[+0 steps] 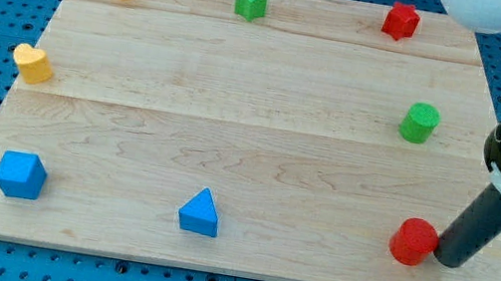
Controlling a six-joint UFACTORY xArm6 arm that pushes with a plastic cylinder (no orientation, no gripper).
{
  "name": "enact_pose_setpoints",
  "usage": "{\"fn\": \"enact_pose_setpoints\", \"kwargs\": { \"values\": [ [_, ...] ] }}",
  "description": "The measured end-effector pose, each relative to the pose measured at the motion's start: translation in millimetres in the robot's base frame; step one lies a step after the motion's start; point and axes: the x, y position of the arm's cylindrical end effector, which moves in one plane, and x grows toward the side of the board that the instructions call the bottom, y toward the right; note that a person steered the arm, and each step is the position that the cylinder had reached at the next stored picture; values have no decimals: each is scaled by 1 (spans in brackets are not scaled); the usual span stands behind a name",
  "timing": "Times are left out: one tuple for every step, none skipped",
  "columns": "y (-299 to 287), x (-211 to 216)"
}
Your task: Move green circle towards top center
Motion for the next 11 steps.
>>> {"fn": "enact_pose_setpoints", "kwargs": {
  "values": [
    [0,0],
    [14,1],
    [24,-15],
    [58,-71],
    [33,-138],
    [6,-153],
    [-22,-170],
    [-56,-205],
    [-88,-219],
    [-83,-200],
    [-123,-195]
  ]
}}
